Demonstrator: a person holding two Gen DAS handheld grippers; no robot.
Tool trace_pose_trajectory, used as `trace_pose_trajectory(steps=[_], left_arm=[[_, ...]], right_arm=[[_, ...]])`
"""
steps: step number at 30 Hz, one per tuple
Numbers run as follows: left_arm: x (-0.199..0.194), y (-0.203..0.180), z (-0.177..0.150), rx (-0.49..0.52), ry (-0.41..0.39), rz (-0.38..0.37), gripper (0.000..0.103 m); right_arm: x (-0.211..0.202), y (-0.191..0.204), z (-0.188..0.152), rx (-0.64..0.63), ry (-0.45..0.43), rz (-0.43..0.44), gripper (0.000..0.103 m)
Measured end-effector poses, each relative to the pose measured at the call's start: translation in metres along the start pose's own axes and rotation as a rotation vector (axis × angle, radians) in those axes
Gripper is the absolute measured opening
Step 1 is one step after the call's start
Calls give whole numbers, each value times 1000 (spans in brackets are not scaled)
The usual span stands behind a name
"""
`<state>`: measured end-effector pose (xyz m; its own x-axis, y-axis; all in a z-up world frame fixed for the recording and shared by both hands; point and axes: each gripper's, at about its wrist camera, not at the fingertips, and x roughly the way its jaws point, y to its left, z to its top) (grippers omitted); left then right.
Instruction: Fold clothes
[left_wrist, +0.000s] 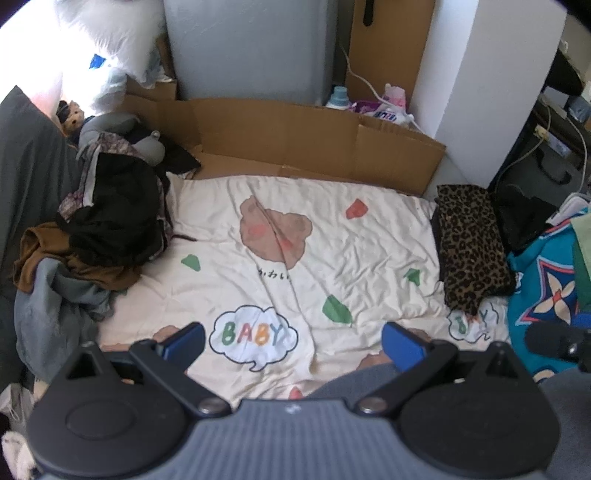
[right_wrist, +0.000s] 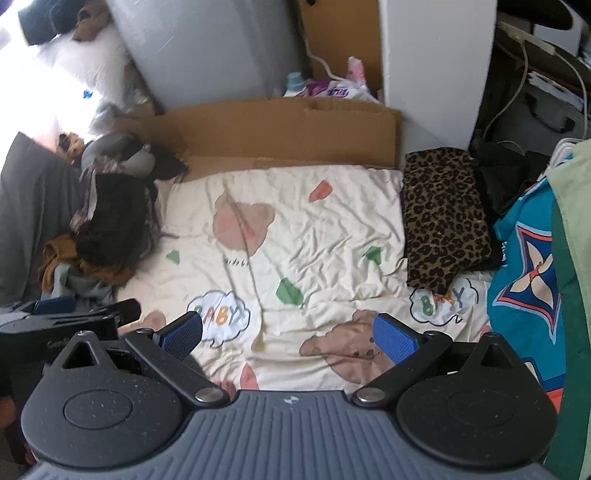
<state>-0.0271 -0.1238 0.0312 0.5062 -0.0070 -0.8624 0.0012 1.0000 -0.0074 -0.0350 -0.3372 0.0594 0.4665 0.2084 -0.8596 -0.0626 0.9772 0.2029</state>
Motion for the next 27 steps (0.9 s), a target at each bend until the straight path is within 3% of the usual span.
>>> trace_pose_trajectory(steps=[14,21,27], left_arm=[[0,-10,-3,35,-22,62,103],[5,-6,-1,20,-11,20,103],[7,-9,-1,22,-24,30,102]], right_arm=[[-1,-1,1,-5,-7,9,101],[0,-5,-1,11,-4,18,101],[-1,-15,-1,51,-14,44,101]])
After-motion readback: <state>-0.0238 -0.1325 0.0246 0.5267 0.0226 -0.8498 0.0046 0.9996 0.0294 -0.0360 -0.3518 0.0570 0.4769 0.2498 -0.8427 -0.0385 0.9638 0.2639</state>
